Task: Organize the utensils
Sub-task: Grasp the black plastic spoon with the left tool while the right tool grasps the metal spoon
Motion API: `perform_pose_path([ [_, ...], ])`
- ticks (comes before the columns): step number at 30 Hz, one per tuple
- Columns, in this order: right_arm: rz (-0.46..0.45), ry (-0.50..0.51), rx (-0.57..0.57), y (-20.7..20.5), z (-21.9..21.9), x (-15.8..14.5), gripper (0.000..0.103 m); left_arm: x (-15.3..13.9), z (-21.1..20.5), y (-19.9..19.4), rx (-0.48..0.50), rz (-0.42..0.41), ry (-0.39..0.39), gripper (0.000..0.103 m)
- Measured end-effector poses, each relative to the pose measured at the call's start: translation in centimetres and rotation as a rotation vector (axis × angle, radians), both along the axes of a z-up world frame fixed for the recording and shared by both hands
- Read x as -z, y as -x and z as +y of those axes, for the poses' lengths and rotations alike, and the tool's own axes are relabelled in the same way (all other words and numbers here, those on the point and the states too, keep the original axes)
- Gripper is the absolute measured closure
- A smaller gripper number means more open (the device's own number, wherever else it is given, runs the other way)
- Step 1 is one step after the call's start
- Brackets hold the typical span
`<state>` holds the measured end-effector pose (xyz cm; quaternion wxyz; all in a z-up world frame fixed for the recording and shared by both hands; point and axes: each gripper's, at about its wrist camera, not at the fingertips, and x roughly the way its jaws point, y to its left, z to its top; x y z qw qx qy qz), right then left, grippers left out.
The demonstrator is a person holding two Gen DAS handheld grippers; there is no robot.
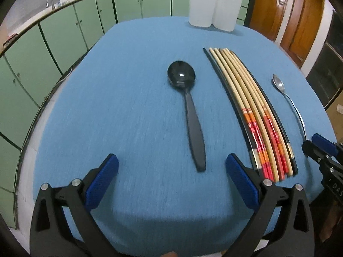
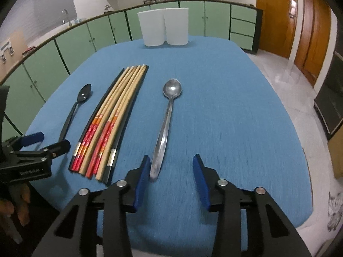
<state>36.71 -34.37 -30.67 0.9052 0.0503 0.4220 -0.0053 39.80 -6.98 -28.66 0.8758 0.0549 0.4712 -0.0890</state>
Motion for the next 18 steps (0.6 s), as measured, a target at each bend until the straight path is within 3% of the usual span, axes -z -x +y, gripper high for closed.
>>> perform_pose_path([
  [2,-0.014,0.025,-0.019,0.0,0.1,0.1,0.075,0.0,0.0,0.2,-0.001,-0.021,0.009,0.009],
  [4,-0.027,0.038,-0.044,0.0,0.3,0.0,0.09,-0.3,-0.2,0.5,0.002,-0.049,0.014,0.027],
  [6,-0.031,0.049,-0.05,-0.1,0.6,0.0,0.091,-0.8,-0.3,1.0,0.017,-0.067,0.029,0.066],
  [8,-0.032,0.029,-0.05,-0.3,0.4,-0.1,0.092,-0.7,-0.6,0.7,0.045,-0.058,0.062,0.087],
  [14,-0.044,-0.019,-0.05,0.1,-0.2,-1.9,0.093,-1.5,-0.5,0.3,0.063,-0.006,0.152,0.091],
  [18,-0.066,-0.054,-0.047,0.3,-0.5,-4.0,0.093,-3.0,-0.1,0.1,0.062,-0.012,0.171,0.091],
])
